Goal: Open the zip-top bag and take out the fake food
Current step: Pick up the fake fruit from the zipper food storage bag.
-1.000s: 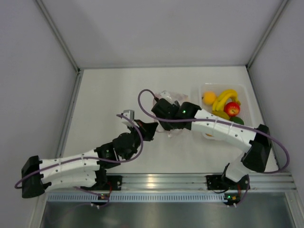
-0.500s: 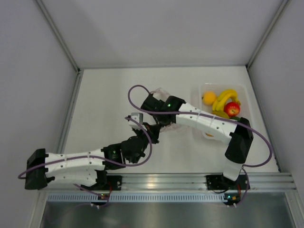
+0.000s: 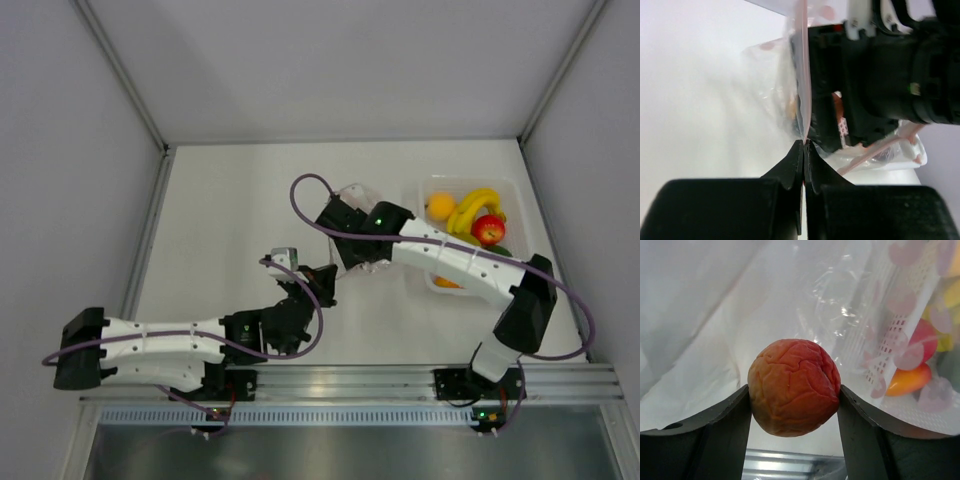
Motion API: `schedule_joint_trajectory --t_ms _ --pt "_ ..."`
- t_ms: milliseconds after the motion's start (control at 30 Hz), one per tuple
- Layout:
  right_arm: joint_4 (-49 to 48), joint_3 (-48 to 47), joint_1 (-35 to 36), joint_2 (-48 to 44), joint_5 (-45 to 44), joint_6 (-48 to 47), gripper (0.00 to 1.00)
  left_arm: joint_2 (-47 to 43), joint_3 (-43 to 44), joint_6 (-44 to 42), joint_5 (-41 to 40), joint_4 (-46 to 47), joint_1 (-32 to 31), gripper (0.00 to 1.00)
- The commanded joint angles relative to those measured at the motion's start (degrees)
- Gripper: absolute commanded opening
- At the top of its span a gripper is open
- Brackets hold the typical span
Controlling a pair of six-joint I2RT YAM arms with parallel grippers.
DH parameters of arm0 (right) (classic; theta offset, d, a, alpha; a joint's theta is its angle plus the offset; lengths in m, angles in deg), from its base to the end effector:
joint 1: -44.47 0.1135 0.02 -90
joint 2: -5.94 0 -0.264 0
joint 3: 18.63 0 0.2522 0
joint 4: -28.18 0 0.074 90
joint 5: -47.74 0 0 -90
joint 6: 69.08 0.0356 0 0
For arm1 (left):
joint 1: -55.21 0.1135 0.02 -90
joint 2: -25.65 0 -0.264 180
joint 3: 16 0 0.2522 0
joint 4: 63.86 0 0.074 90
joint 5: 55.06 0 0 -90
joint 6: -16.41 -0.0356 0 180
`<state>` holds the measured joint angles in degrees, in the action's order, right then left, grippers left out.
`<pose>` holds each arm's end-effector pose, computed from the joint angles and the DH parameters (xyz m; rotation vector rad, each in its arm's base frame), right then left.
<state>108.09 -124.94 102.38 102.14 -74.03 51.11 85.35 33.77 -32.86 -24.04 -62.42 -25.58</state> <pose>0.1927 0.2720 0.3224 -0.4764 2.4604 -0.2019 0.0664 -0.2188 0.2843 -0.1762 1.6892 -0.7263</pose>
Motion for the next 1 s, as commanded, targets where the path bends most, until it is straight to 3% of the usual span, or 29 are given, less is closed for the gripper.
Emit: schedule_joint_trajectory --t_ms 0,367,500,667,967 --pt "-4.0 1.4 -1.3 -6.3 -0.2 -0.2 0.07 -1.8 -2.6 2.4 -5.7 -1.8 -0.4 0.00" --pt "-11.0 8.6 1.8 -10.7 3.6 -5.1 0.03 -1.1 4.1 9.0 -8.7 -13.5 2.9 0.00" --pt "-18.2 11.8 3.3 -16.2 10.3 -8.6 0.03 0.8 7.0 8.0 -5.3 -13.6 5.3 0.00" --pt "-20.3 13.3 3.9 -20.0 14.9 -11.5 0.04 1.7 8.1 8.5 -1.9 -13.6 7.7 0.00" --pt "-27.6 17.6 3.9 -24.3 8.7 -14.2 0.02 1.1 8.2 5.7 4.9 -11.4 8.1 0.00"
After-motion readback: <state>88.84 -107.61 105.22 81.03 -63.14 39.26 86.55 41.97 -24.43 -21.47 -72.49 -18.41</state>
